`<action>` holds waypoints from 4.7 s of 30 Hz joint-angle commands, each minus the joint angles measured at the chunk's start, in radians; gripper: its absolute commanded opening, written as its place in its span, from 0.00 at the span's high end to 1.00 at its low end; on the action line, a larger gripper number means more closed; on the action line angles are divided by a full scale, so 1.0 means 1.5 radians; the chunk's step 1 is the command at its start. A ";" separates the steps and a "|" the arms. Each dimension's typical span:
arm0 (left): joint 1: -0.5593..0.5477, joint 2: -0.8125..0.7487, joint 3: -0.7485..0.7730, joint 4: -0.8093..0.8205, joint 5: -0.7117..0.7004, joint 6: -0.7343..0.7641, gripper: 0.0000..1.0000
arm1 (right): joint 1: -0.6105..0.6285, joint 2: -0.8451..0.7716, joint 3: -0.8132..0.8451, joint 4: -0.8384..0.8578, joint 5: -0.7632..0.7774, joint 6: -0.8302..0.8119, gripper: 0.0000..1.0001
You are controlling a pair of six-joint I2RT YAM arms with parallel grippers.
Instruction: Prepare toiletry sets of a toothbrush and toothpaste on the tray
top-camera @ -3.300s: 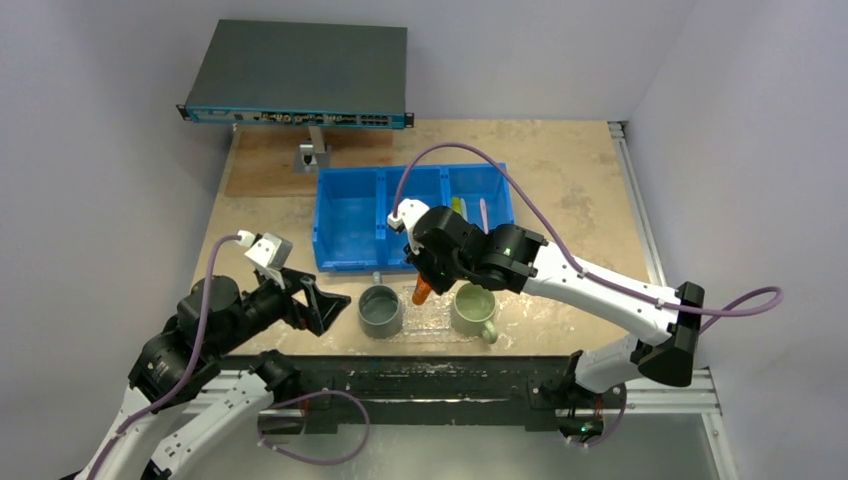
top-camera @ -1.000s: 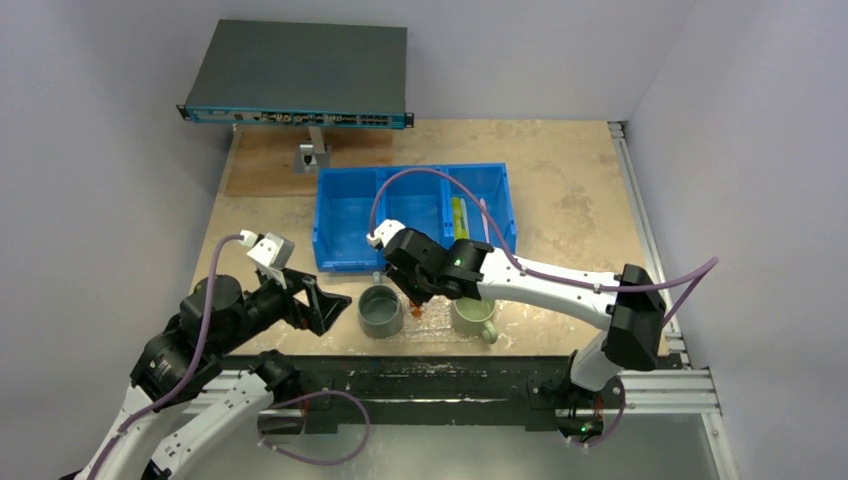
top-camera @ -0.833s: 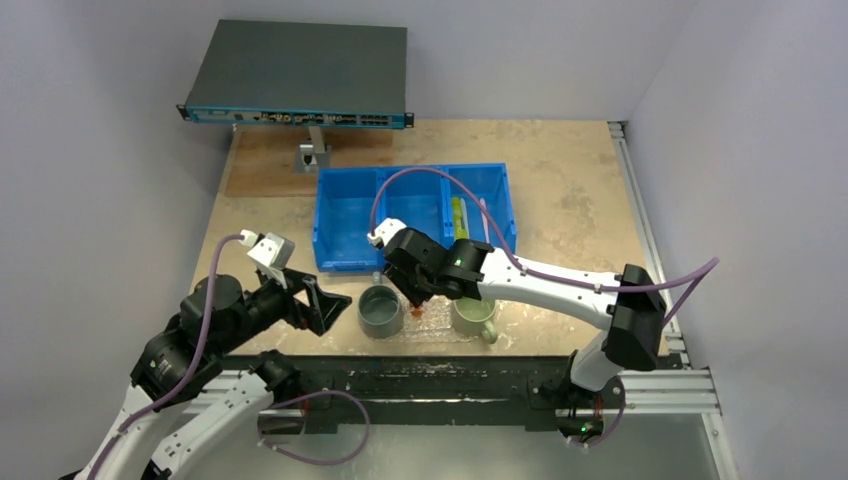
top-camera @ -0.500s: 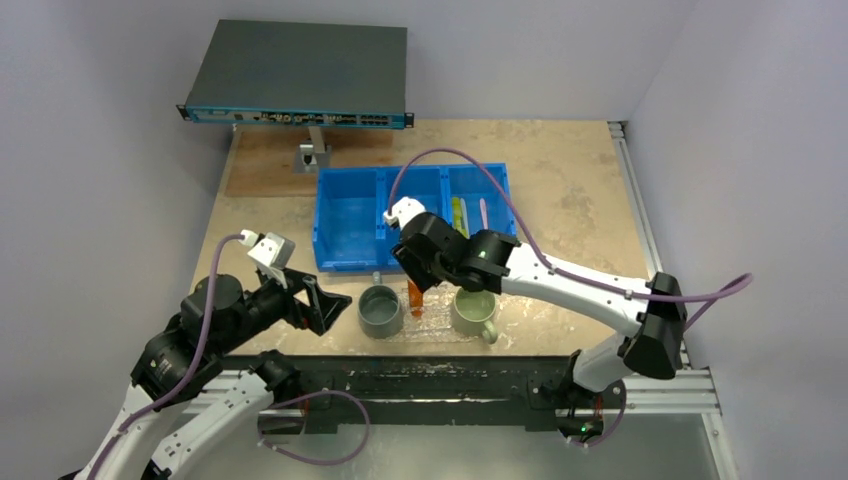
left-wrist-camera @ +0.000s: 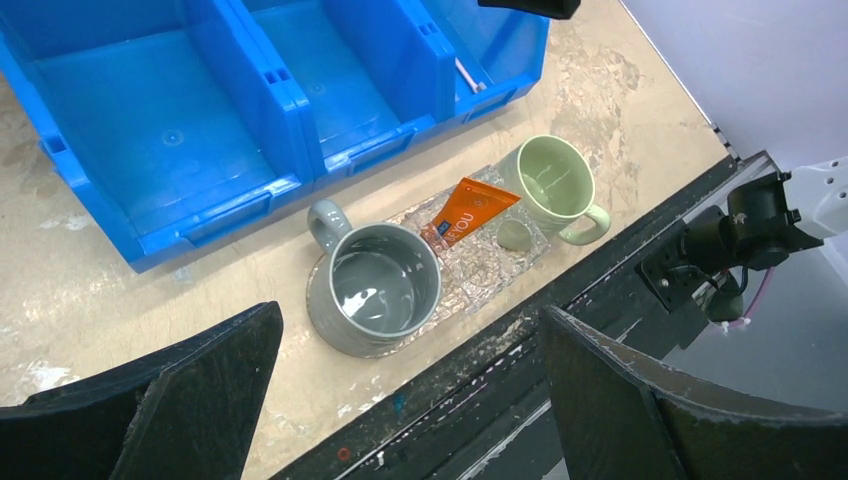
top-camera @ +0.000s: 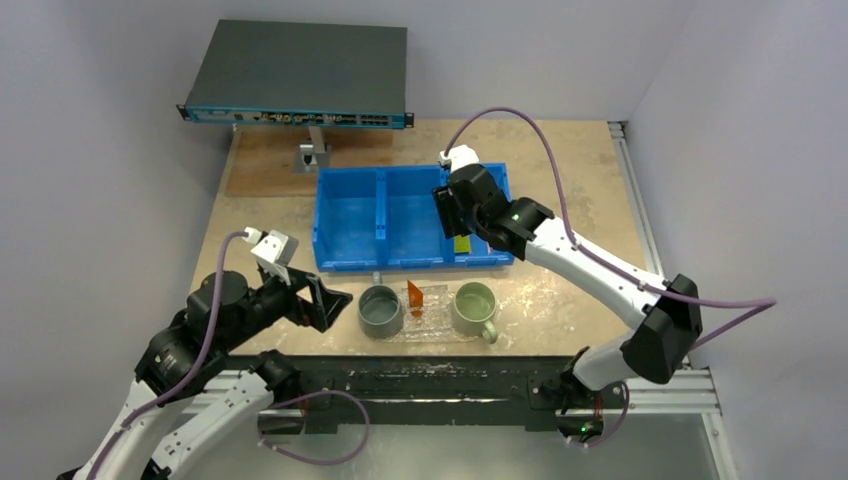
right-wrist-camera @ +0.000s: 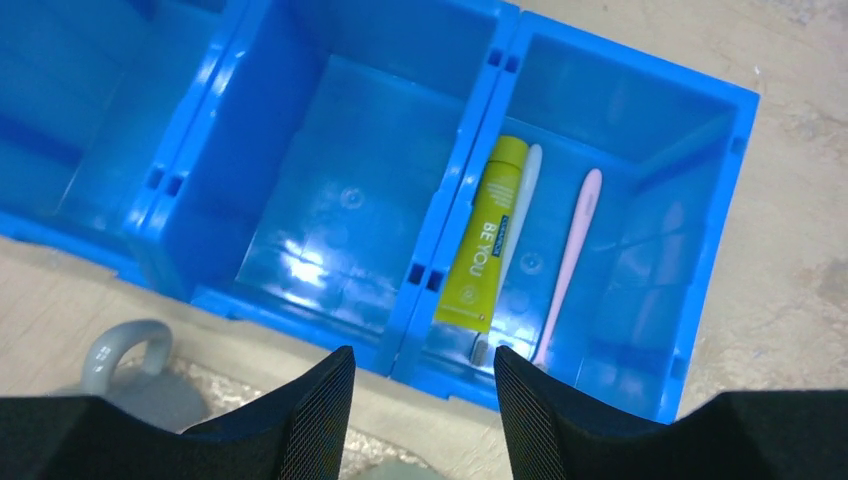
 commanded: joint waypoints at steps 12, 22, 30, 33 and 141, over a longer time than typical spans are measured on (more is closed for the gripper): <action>0.002 0.006 -0.001 -0.007 -0.018 0.009 0.00 | -0.138 0.119 -0.032 0.182 -0.115 0.032 0.45; 0.001 0.008 -0.002 -0.007 -0.018 0.008 0.00 | -0.190 0.194 -0.051 0.255 -0.199 0.064 0.48; 0.002 0.015 -0.001 -0.006 -0.018 0.010 0.00 | -0.201 0.161 -0.092 0.324 -0.232 0.068 0.50; 0.002 0.016 -0.002 -0.007 -0.018 0.010 0.00 | -0.202 0.139 -0.096 0.324 -0.217 0.072 0.51; 0.009 0.077 0.063 0.007 0.263 -0.111 0.00 | 0.140 -0.309 -0.144 0.082 -0.292 -0.244 0.91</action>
